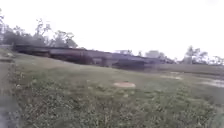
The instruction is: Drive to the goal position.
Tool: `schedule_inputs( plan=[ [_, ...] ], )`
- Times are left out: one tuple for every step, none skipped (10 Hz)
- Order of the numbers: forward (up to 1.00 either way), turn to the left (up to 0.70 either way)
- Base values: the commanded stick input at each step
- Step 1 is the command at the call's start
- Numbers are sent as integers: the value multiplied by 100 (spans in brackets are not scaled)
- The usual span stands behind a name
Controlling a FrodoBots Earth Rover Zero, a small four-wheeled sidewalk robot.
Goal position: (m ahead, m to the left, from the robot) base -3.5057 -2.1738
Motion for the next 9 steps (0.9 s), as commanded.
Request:
schedule_inputs(
  plan=[
    [46, -19],
    [47, -10],
    [47, -1],
    [47, 0],
    [48, 0],
    [48, 0],
    [48, 0],
    [48, 0],
    [48, 0]
  ],
)
